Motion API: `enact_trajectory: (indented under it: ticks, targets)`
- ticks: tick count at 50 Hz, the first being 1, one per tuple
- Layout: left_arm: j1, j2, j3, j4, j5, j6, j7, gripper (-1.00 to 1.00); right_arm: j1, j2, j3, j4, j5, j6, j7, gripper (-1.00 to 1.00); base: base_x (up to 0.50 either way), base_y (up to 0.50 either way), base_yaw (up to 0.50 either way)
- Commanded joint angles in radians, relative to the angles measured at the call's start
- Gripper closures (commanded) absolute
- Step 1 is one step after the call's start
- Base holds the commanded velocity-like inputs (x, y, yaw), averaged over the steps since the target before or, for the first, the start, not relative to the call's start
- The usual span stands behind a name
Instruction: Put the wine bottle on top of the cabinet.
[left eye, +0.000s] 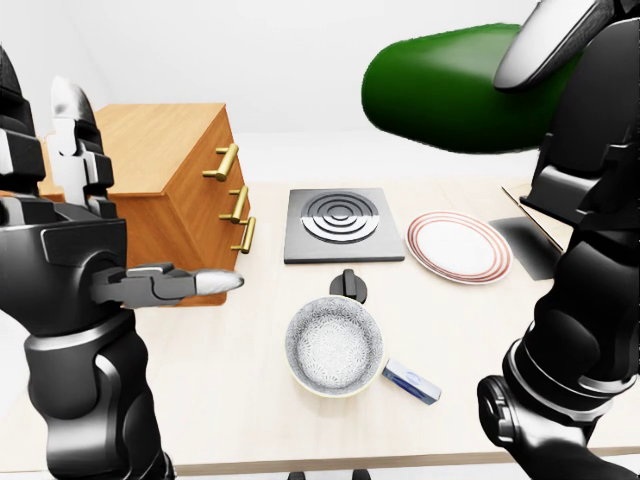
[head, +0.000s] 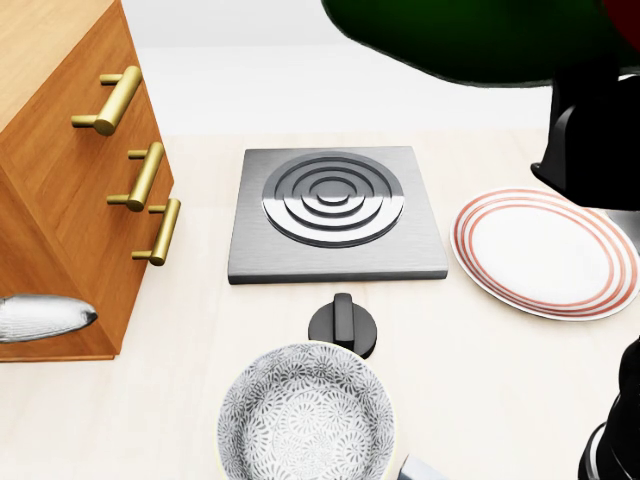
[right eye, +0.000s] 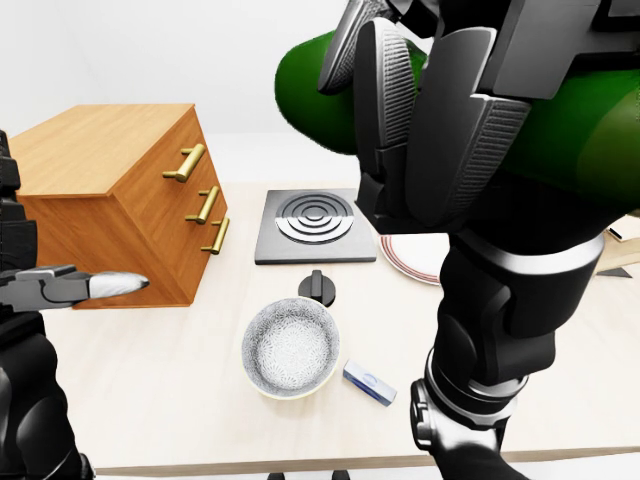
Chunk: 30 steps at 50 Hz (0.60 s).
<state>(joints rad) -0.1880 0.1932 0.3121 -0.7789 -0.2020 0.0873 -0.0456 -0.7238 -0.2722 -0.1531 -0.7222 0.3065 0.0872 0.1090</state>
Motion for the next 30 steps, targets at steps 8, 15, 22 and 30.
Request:
enact_trajectory:
  ticks: [8,15,22,30]
  targets:
    - [-0.267,0.022,-0.174,0.143,0.276,0.0,-0.01,-1.0,0.005,0.067,0.018,-0.069,-0.006,0.0,-0.041,1.0,0.0,0.0,0.0]
    - [-0.301,-0.012,-0.209,0.181,0.34,0.0,-0.035,-1.0,0.014,0.068,0.021,-0.071,-0.018,0.0,-0.032,1.0,0.0,0.0,0.0]
    - [-0.358,-0.036,-0.235,0.111,0.369,0.0,-0.054,-1.0,0.021,0.078,0.038,-0.051,-0.037,0.0,-0.026,1.0,0.0,0.0,0.0]
    - [-0.357,-0.07,-0.288,0.037,0.42,0.0,-0.084,-1.0,0.025,0.08,0.037,-0.044,-0.053,0.0,-0.013,1.0,0.0,0.0,0.0]
